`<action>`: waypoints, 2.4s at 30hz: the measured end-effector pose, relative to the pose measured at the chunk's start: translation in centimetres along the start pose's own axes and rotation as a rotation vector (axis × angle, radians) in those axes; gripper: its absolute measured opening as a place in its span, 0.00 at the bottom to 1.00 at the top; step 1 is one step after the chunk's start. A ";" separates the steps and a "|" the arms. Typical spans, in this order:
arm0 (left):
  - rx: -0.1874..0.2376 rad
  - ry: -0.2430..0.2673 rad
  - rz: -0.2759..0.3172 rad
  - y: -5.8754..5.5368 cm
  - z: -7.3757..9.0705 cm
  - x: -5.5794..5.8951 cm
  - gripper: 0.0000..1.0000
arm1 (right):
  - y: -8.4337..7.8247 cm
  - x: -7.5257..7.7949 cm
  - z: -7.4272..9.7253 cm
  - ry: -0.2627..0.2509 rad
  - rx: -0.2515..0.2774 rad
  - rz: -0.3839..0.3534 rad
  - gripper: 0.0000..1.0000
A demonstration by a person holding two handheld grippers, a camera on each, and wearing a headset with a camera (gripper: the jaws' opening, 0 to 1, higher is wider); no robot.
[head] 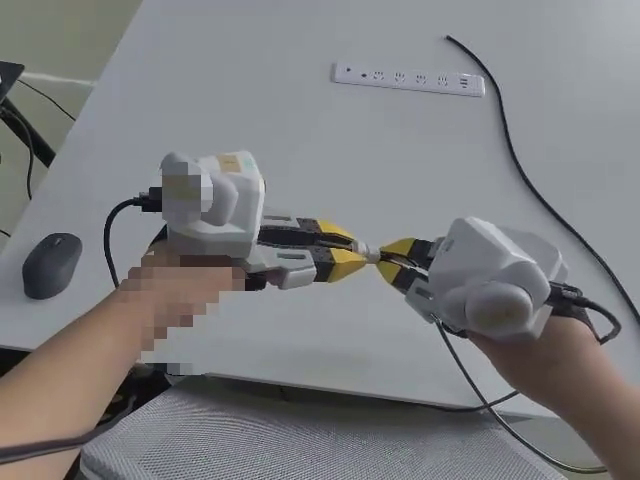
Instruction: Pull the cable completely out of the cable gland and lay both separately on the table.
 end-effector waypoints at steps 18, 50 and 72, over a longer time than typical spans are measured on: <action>0.001 0.017 -0.006 0.0 0.0 0.5 0.15 | -4.8 0.4 0.8 0.008 -0.053 -0.241 0.00; -0.009 0.005 -0.016 -1.6 0.6 -0.2 0.15 | -4.4 1.7 0.7 -0.021 -0.075 -0.322 0.00; 0.018 0.033 -0.003 -3.9 3.8 -2.4 0.15 | 2.1 3.4 -5.1 -0.001 -0.104 -0.221 0.00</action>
Point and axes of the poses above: the centre of the closed fingertips' face, and the gripper's own axes: z roughly backward along the fingers, x roughly to its right, y roughly out of its top, the point moved 4 cm from there along z, roughly backward along the fingers, and after that the axes turned 6 degrees about y, right-handed, at the moved point
